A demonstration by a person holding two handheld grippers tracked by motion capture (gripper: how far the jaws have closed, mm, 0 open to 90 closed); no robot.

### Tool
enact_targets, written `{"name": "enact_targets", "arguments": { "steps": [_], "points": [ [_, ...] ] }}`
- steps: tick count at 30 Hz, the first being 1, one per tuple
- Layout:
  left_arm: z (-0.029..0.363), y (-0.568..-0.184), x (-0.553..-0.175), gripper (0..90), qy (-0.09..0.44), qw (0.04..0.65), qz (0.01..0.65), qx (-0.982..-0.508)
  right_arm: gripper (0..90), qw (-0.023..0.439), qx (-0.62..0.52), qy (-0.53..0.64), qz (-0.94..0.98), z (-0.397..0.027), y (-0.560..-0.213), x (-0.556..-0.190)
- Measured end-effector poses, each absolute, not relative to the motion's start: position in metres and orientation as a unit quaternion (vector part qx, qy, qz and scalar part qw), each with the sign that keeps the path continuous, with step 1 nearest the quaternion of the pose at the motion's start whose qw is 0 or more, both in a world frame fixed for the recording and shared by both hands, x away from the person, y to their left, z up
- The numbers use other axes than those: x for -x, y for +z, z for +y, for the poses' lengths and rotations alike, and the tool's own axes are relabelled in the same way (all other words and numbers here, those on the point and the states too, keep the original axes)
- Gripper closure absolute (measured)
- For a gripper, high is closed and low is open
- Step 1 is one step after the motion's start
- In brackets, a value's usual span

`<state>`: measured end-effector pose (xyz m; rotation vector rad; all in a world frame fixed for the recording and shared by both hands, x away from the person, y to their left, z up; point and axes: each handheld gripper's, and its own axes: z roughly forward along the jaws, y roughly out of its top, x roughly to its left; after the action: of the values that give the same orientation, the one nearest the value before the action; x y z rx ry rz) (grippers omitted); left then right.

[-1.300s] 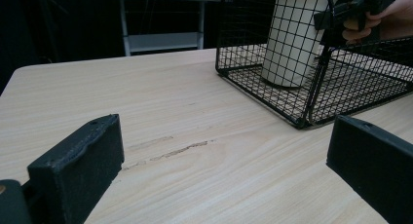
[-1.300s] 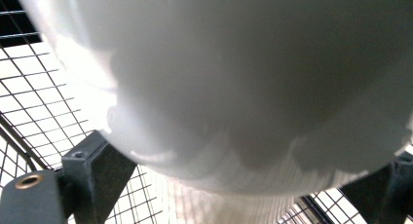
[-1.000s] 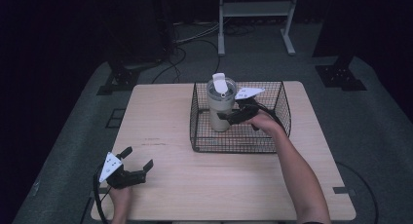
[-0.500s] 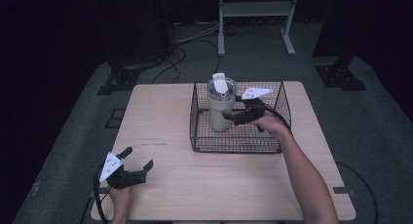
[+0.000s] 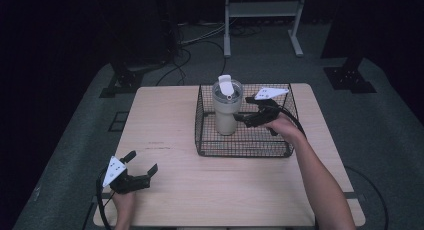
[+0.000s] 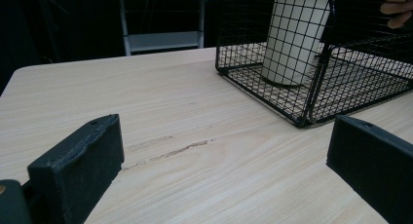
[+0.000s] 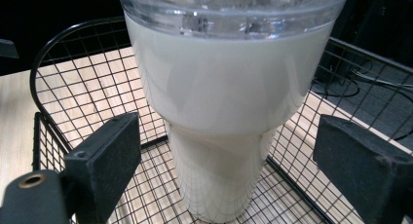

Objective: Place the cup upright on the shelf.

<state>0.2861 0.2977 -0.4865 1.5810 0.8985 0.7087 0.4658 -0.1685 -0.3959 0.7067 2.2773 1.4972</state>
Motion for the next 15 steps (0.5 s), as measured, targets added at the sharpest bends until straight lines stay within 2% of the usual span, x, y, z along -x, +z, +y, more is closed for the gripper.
{"name": "enact_targets", "arguments": {
  "steps": [15],
  "points": [
    [0.297, -0.487, -0.286, 0.0, 0.301, 0.559, 0.380, -0.673, 9.7, 0.164, -0.265, 0.532, 0.787, -0.188, -0.376, -0.452]
  ]
}}
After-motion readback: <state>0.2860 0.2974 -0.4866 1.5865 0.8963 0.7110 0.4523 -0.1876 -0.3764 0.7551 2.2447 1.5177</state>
